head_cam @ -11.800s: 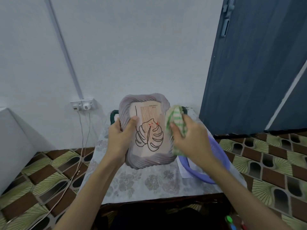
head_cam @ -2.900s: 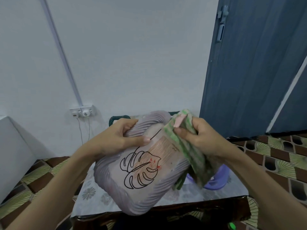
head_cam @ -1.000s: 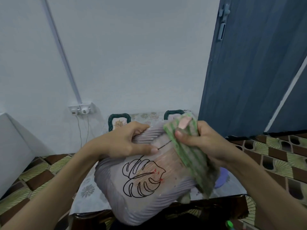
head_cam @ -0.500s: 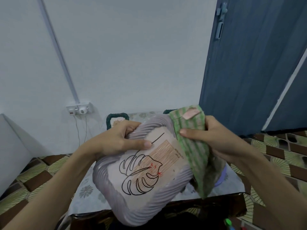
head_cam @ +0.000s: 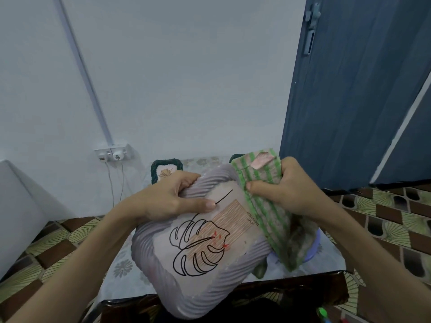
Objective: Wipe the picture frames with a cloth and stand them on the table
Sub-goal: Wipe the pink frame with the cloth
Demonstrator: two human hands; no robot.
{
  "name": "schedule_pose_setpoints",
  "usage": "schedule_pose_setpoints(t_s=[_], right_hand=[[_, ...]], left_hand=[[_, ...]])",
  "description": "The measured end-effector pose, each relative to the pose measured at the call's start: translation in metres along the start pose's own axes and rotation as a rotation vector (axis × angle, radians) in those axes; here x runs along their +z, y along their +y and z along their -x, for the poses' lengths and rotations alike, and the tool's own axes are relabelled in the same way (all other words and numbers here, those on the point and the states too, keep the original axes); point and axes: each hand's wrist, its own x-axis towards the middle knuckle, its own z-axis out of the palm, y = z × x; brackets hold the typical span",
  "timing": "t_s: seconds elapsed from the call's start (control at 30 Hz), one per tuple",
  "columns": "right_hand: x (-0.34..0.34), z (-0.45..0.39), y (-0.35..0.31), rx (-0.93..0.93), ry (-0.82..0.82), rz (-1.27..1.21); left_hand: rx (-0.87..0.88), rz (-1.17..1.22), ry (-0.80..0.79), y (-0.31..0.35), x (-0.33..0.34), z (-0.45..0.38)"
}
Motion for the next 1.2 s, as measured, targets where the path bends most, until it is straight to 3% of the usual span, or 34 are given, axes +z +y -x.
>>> schedule_pose_setpoints(t_s=[0.1, 0.23, 0.43, 0.6, 0.67, 0.73, 0.8, 0.87, 0.93, 1.03, 1.1, 1.2], right_hand=[[0.001, -0.001, 0.002, -0.024, 0.015, -0.009], [0.005, -0.005, 0.005, -0.036, 0.153, -0.159], [-0.001, -0.002, 0.008, 0.003, -0.003, -0.068], [0.008, -0.008, 0.011, 0.030, 0.243, -0.246], [0.005, -0.005, 0.011, 0.120, 0.110, -0.379], [0.001, 0.001, 0.014, 0.185, -0.025, -0.337], [0.004, 0.000, 0.024, 0.174, 0.045, -0.169], [0.012, -0.007, 0.028, 0.174, 0.241, -0.168], [0.013, -0.017, 0.030, 0.216, 0.417, -0.260], [0.000, -0.026, 0.036, 0.362, 0.523, -0.579], [-0.009, -0.019, 0.040, 0.461, 0.500, -0.752], [-0.001, -0.002, 0.040, 0.442, 0.293, -0.857]], left_hand=[[0.001, -0.008, -0.002, 0.001, 0.001, 0.000], [0.007, 0.026, -0.015, 0.004, 0.003, -0.001], [0.005, 0.010, -0.028, 0.000, -0.001, -0.001], [-0.008, 0.071, -0.007, 0.005, 0.005, -0.003], [-0.005, 0.094, 0.044, 0.002, 0.002, -0.005], [-0.015, 0.099, 0.093, -0.001, -0.001, -0.005], [-0.024, 0.115, 0.092, -0.004, 0.002, -0.004], [-0.021, 0.187, 0.097, -0.005, 0.012, -0.004], [-0.006, 0.226, 0.143, -0.004, 0.020, -0.005], [0.003, 0.314, 0.302, -0.004, 0.022, -0.005], [0.008, 0.409, 0.453, -0.008, 0.019, -0.003], [0.017, 0.527, 0.600, -0.013, 0.020, -0.004]])
